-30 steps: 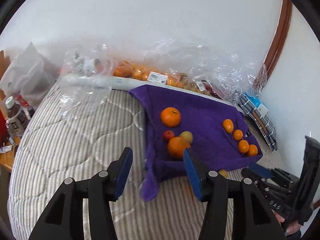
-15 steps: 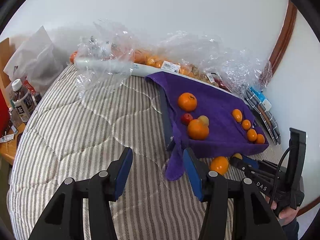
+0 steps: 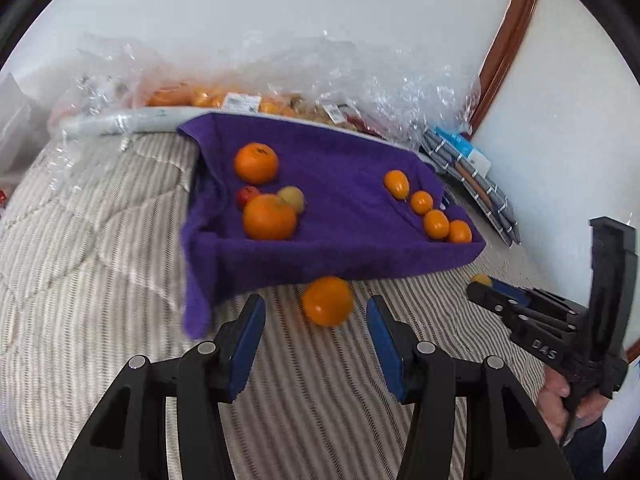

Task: Organize fruits
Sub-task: 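Grasp an orange with the left tool while the right tool grasps a small yellow fruit, then carry the orange and yellow fruit in both tools over the towel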

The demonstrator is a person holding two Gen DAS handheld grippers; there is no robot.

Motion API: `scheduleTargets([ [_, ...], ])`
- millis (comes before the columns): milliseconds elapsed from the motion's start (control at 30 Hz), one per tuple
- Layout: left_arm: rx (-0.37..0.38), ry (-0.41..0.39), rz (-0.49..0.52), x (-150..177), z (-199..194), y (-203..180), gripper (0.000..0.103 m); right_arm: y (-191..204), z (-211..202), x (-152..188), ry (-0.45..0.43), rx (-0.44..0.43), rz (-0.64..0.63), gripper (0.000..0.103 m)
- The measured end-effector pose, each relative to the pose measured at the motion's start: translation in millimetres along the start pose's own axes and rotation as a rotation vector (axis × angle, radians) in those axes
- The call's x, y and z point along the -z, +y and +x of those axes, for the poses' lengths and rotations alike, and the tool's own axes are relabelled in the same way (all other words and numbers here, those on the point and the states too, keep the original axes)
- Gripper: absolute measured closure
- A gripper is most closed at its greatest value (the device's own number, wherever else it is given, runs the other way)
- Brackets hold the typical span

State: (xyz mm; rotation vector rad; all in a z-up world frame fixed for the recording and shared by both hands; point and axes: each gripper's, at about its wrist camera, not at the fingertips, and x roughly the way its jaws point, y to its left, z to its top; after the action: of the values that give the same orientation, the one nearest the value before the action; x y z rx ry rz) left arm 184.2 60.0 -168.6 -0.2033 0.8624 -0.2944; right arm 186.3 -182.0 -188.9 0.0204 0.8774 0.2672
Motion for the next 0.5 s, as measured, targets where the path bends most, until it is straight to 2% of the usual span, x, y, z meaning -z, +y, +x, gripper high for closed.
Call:
scheduleTargets([
  [67, -0.003, 0.022, -0.013, 1, 13, -6, 0.053, -11, -4, 5, 0.006, 0.016, 0.001, 0.077],
  [133, -0.003, 0.036, -0.025, 2, 22, -9, 0.058, -21, -9, 9, 0.007, 0.032, 0.003, 0.077],
  [300, -0.046, 0.066, -0.017, 2, 38, -18, 0.058, -41, -18, 17, -0.004, 0.05, 0.025, 0.077],
  [333, -0.055, 0.07, -0.017, 2, 40, -18, 0.061, -45, -19, 17, -0.006, 0.05, 0.031, 0.077],
  [367, -0.064, 0.067, -0.018, 2, 41, -19, 0.068, -46, -20, 18, -0.008, 0.05, 0.035, 0.077],
  [500, -0.053, 0.071, -0.038, 1, 41, -15, 0.07, -49, -22, 17, -0.015, 0.045, 0.044, 0.077],
])
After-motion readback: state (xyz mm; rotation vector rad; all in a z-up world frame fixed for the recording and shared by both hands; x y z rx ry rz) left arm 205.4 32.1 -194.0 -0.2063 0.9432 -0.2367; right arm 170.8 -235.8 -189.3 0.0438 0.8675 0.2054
